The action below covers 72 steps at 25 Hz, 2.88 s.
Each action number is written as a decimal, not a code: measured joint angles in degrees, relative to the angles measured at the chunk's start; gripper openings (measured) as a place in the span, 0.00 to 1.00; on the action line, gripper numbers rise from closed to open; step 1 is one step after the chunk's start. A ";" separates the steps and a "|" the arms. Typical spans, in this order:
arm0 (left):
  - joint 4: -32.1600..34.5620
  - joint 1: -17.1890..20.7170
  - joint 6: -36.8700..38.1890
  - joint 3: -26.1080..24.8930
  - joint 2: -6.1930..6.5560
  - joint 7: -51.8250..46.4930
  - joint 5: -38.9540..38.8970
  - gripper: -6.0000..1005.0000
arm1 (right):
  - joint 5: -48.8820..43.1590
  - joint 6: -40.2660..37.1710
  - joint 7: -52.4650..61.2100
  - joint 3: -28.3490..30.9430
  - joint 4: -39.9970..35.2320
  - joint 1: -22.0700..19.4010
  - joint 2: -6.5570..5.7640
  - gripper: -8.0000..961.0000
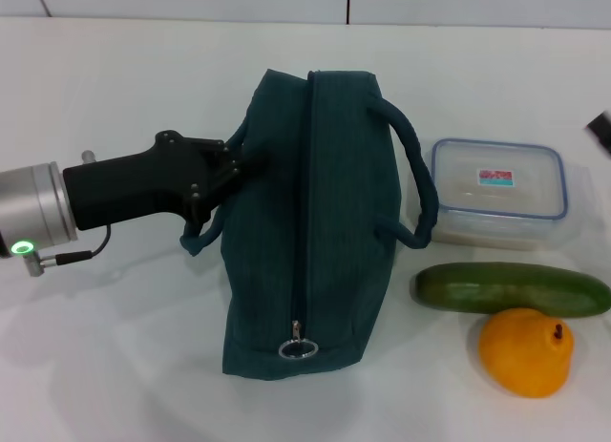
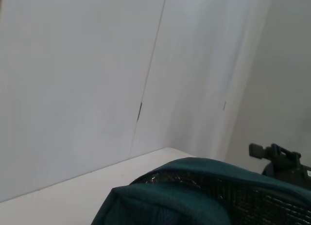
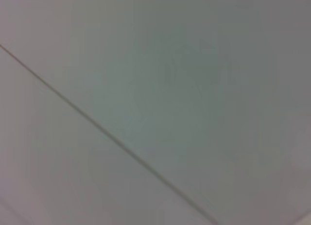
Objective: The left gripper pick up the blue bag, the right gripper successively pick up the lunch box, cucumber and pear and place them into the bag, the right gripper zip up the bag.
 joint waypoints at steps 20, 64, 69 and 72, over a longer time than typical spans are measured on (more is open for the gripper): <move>-0.61 -0.62 -0.65 -0.22 -0.03 4.19 0.52 0.05 | -25.22 1.02 -3.75 -0.15 -10.49 -4.15 -4.29 0.87; -4.76 -3.53 -4.92 -1.10 -1.87 11.14 -2.85 0.05 | -25.23 11.66 17.87 15.44 -9.16 -3.79 -0.91 0.87; -4.94 -3.56 -4.92 -1.10 -1.86 11.60 -3.01 0.05 | -25.03 11.24 19.60 15.53 -8.66 -3.32 -0.88 0.87; -5.09 -3.56 -4.92 -1.06 -1.85 11.70 -3.06 0.05 | -24.97 11.61 20.72 15.50 -8.20 -2.43 -0.76 0.87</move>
